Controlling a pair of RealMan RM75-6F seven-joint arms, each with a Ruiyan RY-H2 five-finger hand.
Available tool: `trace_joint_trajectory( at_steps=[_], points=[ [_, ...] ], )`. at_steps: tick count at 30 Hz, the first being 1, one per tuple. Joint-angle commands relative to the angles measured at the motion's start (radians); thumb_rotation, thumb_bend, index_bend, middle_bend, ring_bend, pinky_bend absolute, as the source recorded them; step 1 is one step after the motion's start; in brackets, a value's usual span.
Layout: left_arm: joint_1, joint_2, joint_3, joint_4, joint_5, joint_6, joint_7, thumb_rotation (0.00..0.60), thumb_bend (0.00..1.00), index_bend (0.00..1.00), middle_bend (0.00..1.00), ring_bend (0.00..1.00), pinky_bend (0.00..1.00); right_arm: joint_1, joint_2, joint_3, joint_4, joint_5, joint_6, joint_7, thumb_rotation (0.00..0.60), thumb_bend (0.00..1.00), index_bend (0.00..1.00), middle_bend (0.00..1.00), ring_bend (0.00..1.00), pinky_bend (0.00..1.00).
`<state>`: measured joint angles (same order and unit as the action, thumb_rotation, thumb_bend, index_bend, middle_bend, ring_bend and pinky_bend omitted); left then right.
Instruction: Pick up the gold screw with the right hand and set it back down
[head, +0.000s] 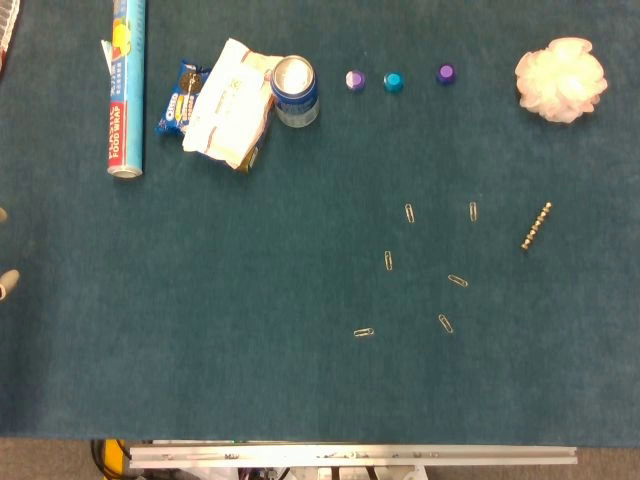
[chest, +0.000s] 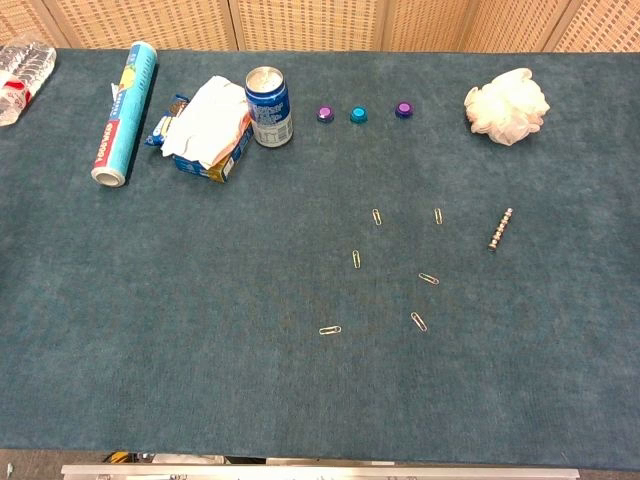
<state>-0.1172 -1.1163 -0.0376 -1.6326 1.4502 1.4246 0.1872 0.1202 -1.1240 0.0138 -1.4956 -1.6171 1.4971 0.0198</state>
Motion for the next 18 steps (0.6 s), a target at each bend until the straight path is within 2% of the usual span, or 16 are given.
trace_joint_trajectory(
  at_steps=[1, 9, 14, 18],
  points=[
    [-0.001, 0.000, 0.000, -0.001, -0.003, -0.003, 0.001, 0.600, 0.08, 0.37, 0.29, 0.22, 0.41, 0.001, -0.001, 0.002, 0.001, 0.001, -0.003, -0.002, 0.600, 0.00, 0.09, 0.18, 0.06, 0.23],
    [0.005, 0.004, -0.001, -0.003, -0.003, 0.009, -0.008, 0.600, 0.08, 0.37, 0.29, 0.22, 0.41, 0.014, -0.005, 0.003, 0.001, 0.001, -0.026, -0.013, 0.600, 0.00, 0.10, 0.19, 0.06, 0.23],
    [0.004, 0.004, -0.002, -0.001, -0.012, 0.004, -0.012, 0.600, 0.08, 0.37, 0.29, 0.22, 0.41, 0.017, -0.017, 0.004, 0.014, -0.012, -0.016, -0.008, 0.600, 0.00, 0.12, 0.20, 0.08, 0.31],
    [0.006, 0.007, 0.002, 0.001, 0.003, 0.012, -0.023, 0.600, 0.08, 0.37, 0.29, 0.22, 0.41, 0.022, -0.037, 0.009, 0.041, -0.043, 0.014, -0.019, 0.600, 0.00, 0.19, 0.25, 0.13, 0.39]
  ],
)
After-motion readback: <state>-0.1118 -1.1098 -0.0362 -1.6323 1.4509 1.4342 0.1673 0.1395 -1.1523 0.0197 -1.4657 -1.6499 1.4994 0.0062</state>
